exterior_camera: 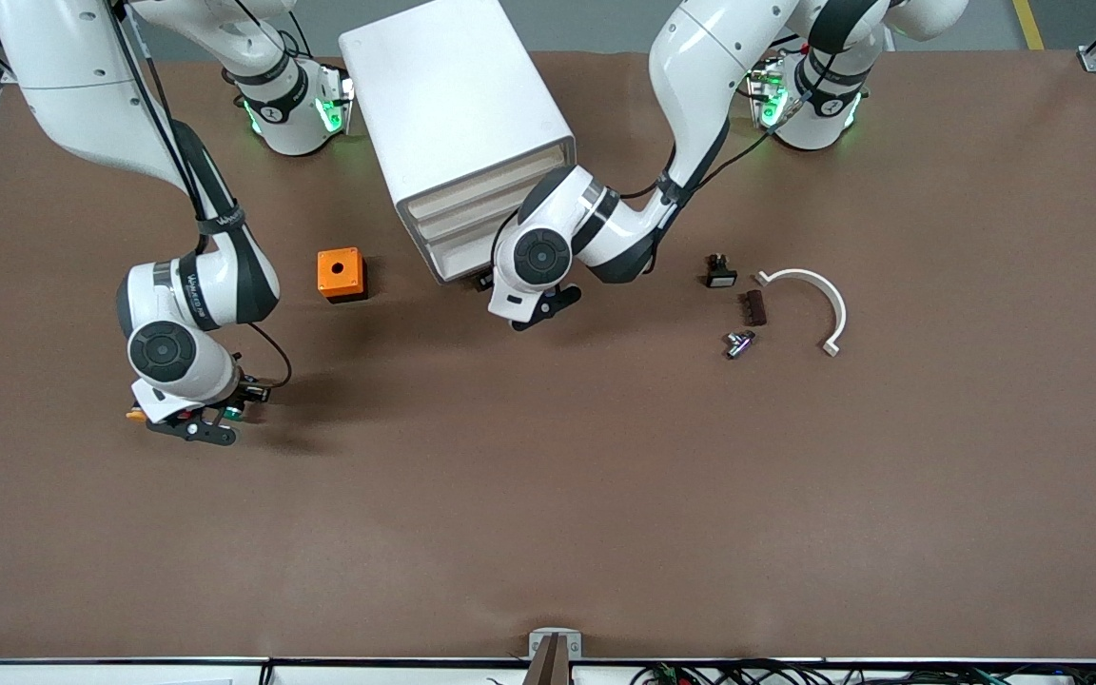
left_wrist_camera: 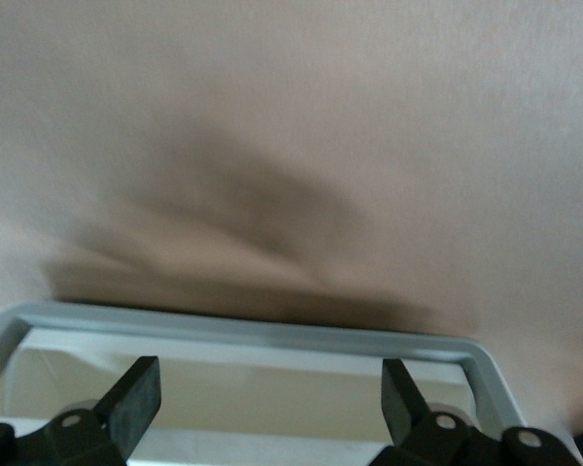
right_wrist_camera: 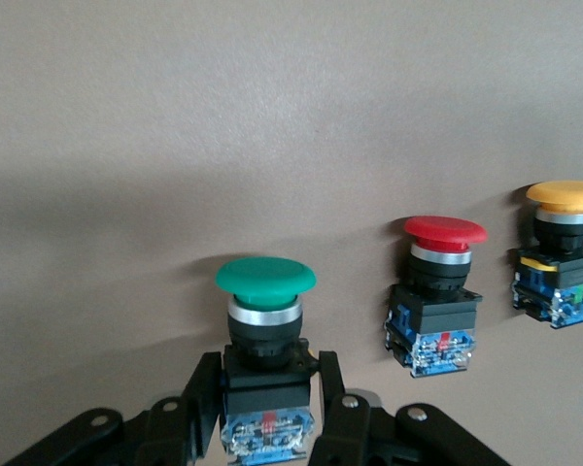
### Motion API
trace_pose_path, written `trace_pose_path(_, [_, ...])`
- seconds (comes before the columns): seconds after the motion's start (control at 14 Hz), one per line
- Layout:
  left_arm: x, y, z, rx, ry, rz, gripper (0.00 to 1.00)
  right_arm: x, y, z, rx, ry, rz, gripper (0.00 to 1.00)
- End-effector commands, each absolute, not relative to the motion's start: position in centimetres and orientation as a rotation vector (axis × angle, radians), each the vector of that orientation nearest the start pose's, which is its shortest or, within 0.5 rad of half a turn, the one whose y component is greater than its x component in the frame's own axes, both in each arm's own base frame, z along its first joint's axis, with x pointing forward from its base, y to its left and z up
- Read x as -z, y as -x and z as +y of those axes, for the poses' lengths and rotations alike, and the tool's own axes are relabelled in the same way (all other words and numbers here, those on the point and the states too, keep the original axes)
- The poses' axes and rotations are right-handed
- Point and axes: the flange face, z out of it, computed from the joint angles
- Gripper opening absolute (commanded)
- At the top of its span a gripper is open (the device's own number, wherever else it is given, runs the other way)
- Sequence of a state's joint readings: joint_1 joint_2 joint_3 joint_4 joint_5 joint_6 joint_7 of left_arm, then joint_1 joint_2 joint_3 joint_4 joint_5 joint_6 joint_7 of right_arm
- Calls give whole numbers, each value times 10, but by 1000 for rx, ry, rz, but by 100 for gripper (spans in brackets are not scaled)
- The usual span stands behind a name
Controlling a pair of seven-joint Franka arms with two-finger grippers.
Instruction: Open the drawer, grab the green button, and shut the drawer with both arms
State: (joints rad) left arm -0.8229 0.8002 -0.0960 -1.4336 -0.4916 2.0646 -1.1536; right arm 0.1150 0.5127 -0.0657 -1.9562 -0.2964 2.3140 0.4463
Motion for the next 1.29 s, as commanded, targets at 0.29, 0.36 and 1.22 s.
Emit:
trace_pose_path(0.29, [-209, -396, -593, -908, 3017, -837, 100, -198, -597, 24, -156, 3398, 230, 0])
trace_pose_path(0.36, [-209, -396, -593, -906, 3020, -829, 100, -197, -597, 23, -157, 3398, 232, 0])
trace_pose_path(1.22, [-360, -567, -440, -406, 3150, -881, 100, -198, -603, 16, -139, 3404, 254, 0])
